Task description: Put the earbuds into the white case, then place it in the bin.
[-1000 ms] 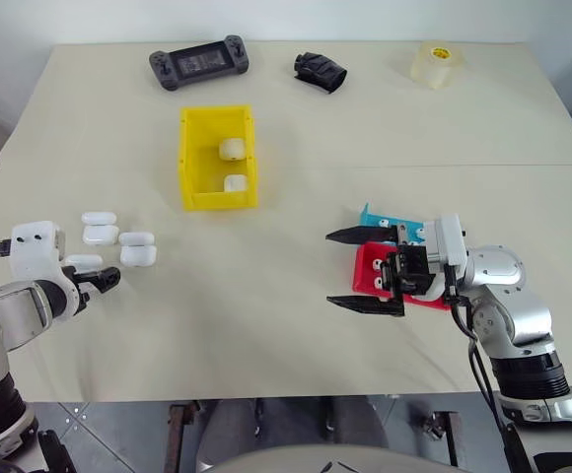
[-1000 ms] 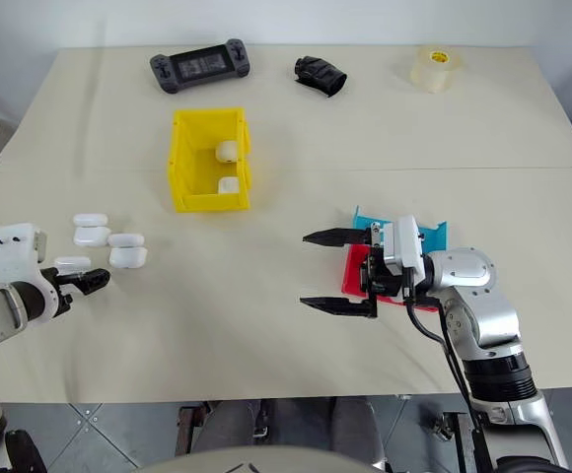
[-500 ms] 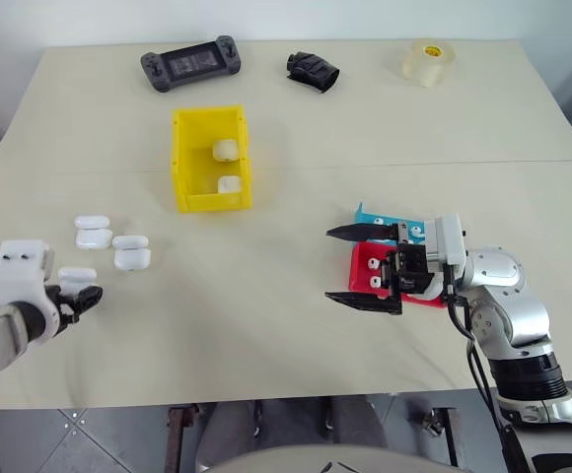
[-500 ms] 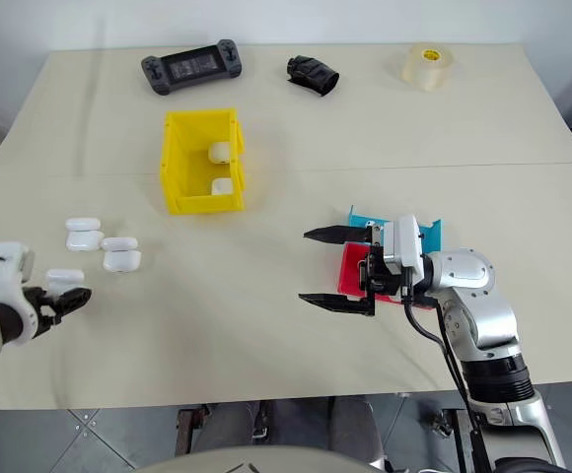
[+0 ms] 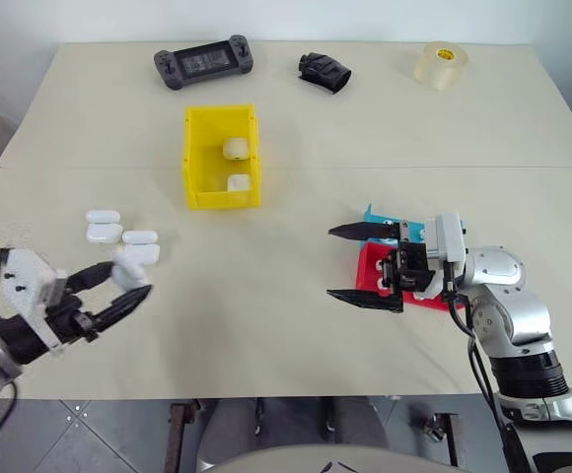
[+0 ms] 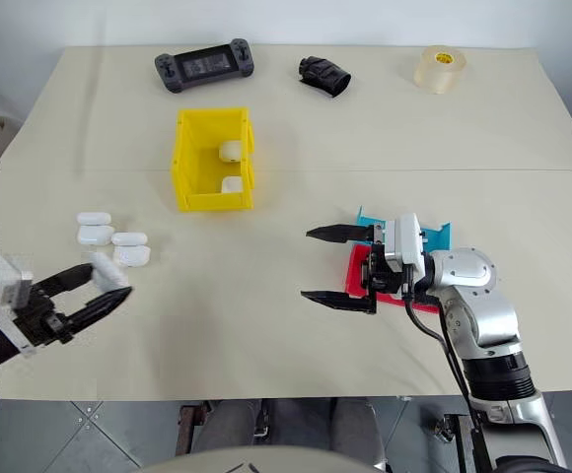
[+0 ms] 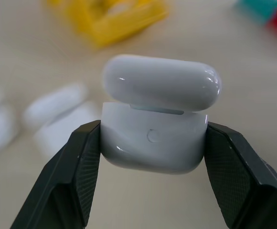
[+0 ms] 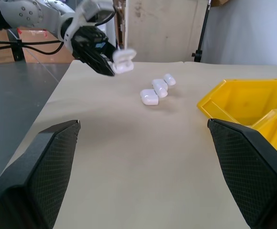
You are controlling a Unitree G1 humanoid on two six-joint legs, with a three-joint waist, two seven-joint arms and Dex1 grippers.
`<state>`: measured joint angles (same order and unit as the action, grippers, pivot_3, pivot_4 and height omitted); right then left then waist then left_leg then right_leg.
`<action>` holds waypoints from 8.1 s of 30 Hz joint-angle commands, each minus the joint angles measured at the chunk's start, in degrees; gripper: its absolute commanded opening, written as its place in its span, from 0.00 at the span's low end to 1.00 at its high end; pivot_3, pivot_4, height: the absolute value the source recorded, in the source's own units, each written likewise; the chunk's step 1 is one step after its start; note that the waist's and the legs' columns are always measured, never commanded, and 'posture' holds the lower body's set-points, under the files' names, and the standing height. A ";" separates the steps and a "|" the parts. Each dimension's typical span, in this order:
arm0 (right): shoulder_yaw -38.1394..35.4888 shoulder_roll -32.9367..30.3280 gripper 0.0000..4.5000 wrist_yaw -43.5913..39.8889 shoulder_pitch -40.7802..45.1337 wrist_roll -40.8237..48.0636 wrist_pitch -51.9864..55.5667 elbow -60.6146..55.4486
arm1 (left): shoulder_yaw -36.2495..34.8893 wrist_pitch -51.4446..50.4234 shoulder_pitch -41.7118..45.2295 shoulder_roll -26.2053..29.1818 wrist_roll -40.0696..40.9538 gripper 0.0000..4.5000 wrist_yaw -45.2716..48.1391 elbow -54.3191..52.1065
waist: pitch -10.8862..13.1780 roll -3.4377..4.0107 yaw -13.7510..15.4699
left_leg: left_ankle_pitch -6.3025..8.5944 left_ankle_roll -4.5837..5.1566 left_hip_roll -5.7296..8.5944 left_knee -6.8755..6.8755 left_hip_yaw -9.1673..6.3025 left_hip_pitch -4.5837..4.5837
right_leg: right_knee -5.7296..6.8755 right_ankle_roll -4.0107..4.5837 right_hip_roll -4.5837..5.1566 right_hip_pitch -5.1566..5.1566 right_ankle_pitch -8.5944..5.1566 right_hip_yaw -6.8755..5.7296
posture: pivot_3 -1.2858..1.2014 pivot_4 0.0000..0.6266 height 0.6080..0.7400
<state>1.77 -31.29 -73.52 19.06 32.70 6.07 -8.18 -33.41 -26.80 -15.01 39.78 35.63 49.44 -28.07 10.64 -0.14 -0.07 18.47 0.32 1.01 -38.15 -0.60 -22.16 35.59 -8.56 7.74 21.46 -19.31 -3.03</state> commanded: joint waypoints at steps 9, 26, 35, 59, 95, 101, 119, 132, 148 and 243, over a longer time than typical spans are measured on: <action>-7.93 -6.60 1.00 2.02 -4.88 1.06 0.29 -4.62 | 16.88 10.04 15.68 -6.34 3.82 0.63 12.50 6.22 | 0.00 0.03 0.16 | -0.02 0.08 0.01 -0.07 0.03 0.00 | 0.25 -0.02 -0.07 -0.03 0.01 -0.07 | 0.52 0.24 1.00; -31.79 -16.64 1.00 7.00 -32.09 2.33 5.06 -18.89 | 37.30 22.01 30.14 -27.20 1.31 0.63 25.99 24.53 | -0.05 0.08 1.78 | -0.01 0.21 0.17 -0.38 -0.06 0.02 | 0.11 -0.08 -0.13 -0.41 0.04 -0.29 | 0.52 0.24 1.00; -47.12 -16.84 1.00 2.97 -45.47 0.96 3.63 -16.46 | 41.04 28.47 36.07 -32.56 -4.52 0.63 22.53 28.47 | -0.05 0.10 1.73 | 0.04 0.29 0.18 -0.57 -0.34 0.10 | -0.12 -0.09 -0.15 -0.84 0.04 -0.58 | 0.52 0.24 1.00; -25.91 -36.29 1.00 18.45 -30.52 -0.12 38.03 -26.62 | 45.25 29.23 35.97 -31.85 -5.12 0.63 23.19 26.52 | -0.16 0.32 1.97 | 0.07 0.33 0.07 -0.80 -0.54 -0.01 | -0.52 -0.11 -0.08 -0.96 0.05 -0.63 | 0.52 0.24 1.00; 4.16 -38.52 0.41 15.57 -9.31 -16.63 35.40 -16.73 | 45.82 27.32 35.34 -32.78 -3.73 0.63 21.70 23.87 | -0.16 0.33 1.58 | 0.09 0.37 0.07 -0.82 -0.49 -0.12 | -0.50 -0.15 -0.09 -0.93 0.07 -0.70 | 0.52 0.24 1.00; 4.65 -37.33 0.26 15.41 -8.64 -17.29 35.57 -16.83 | 45.72 27.24 35.14 -32.54 -3.60 0.63 21.74 23.67 | -0.16 0.33 1.60 | 0.09 0.37 0.08 -0.82 -0.50 -0.12 | -0.50 -0.15 -0.08 -0.93 0.07 -0.70 | 0.52 0.24 1.00; 6.47 -36.10 0.14 13.13 -7.98 -20.05 33.99 -16.24 | 45.37 27.45 34.82 -32.28 -3.58 0.63 21.70 23.53 | -0.16 0.33 1.58 | 0.09 0.37 0.07 -0.82 -0.50 -0.11 | -0.51 -0.15 -0.09 -0.93 0.07 -0.71 | 0.52 0.24 1.00; -14.06 -28.96 0.12 9.49 -14.62 -5.55 29.56 -23.64 | 43.99 24.49 34.67 -32.01 1.34 0.63 24.45 24.07 | -0.15 0.32 1.71 | 0.09 0.37 0.08 -0.80 -0.51 -0.13 | -0.51 -0.17 -0.10 -0.95 0.08 -0.76 | 0.52 0.24 1.00; -23.77 5.47 0.12 33.57 -19.91 19.58 22.26 -40.86 | 42.13 18.08 42.66 -31.47 2.96 0.63 29.28 31.45 | -0.14 0.31 1.50 | 0.09 0.36 0.16 -0.80 -0.54 -0.08 | -0.31 -0.23 -0.11 -0.92 0.12 -0.70 | 0.52 0.24 1.00; -32.38 -25.71 0.99 21.45 -32.78 5.39 21.63 -12.31 | 43.50 24.43 38.81 -31.76 -7.43 0.63 20.99 29.25 | -0.14 0.56 0.94 | 0.12 0.45 0.05 -0.74 -0.23 0.02 | -0.56 -0.22 -0.09 -0.98 0.11 -0.49 | 0.52 0.24 1.00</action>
<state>-32.59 -53.87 -53.31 -16.23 39.08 22.67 -21.13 9.85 -2.72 24.38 7.98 27.78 70.90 3.84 10.50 0.42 0.87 18.59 0.77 1.03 -38.92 -0.80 -22.12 34.96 -8.77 7.65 20.47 -19.20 -3.52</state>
